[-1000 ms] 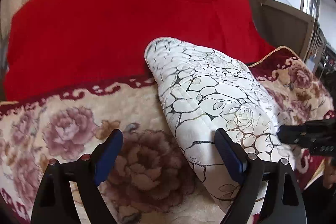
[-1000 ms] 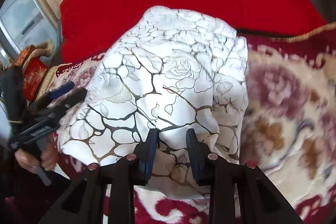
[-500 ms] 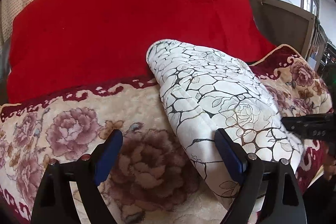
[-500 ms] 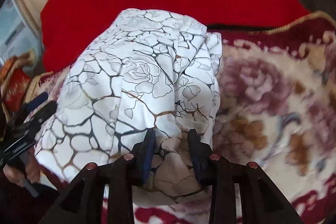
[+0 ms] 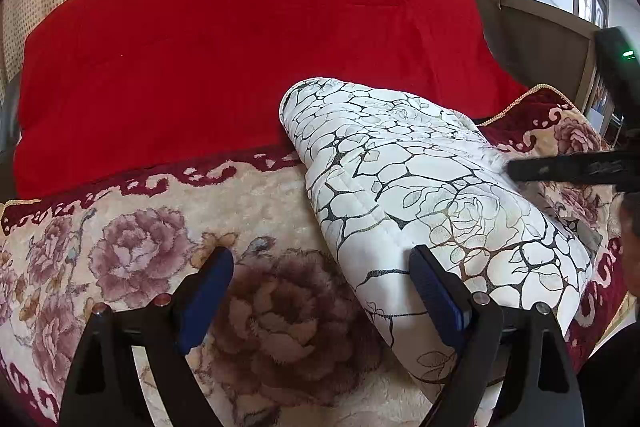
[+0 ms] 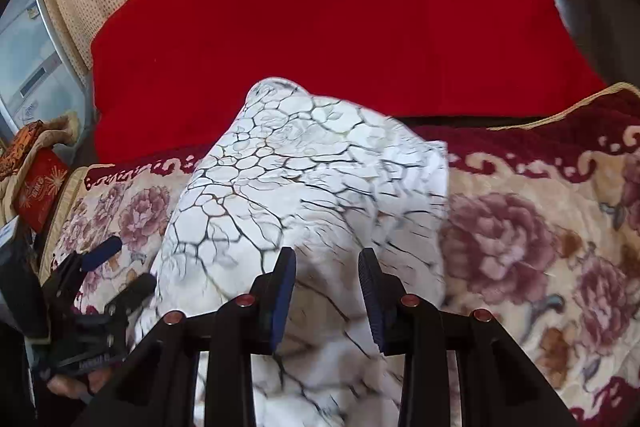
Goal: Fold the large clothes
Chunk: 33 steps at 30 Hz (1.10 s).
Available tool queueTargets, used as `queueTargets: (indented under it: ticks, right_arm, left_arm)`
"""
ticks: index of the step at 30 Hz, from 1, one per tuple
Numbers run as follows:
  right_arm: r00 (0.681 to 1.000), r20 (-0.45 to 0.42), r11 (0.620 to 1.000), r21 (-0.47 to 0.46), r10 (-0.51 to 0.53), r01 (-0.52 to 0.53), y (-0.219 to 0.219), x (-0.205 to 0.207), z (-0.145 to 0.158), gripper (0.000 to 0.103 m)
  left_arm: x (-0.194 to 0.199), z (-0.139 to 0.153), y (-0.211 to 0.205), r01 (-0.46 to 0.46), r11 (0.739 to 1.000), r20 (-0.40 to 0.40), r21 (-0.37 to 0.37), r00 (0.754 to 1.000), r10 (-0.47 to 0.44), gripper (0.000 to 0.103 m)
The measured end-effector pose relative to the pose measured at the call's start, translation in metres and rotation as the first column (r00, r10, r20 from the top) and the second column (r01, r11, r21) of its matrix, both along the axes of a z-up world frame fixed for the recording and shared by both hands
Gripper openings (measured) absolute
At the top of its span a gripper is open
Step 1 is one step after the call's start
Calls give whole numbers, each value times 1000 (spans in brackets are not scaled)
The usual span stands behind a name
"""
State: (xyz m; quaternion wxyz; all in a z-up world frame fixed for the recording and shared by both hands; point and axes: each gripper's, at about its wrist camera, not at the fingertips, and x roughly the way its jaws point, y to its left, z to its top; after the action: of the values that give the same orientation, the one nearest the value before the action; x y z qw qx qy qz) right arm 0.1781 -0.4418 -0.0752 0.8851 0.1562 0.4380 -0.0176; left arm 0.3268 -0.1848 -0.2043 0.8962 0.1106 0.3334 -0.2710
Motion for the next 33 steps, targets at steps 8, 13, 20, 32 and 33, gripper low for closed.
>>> queueTargets:
  ticks: [8,13,20,32,33]
  right_arm:
    - [999,-32,999,51,-7,8,-2,14,-32,49]
    - [1000,16,994,107,-19,17,-15,-3,-23,51]
    - [995,95,995,101,11,-21,-11,-17,1,51]
    - [999,28,990,136,45,-48,-10,-5,-26,54]
    - [999,35,988,148,41,-46,-13,-8,-24,54]
  left_arm:
    - [1,0,-2,3,1000,6,0,1000,-3,90]
    - [0,0,-1,-3,1000,8,0,1000,3,92]
    - [1,0,-1,-10,1000,12,-2,1000,10,94]
    - [0,0,0,-12,1000,24,-1,1000,12,95]
    - [0,0,0,-13,1000,25,0,1000,13,95]
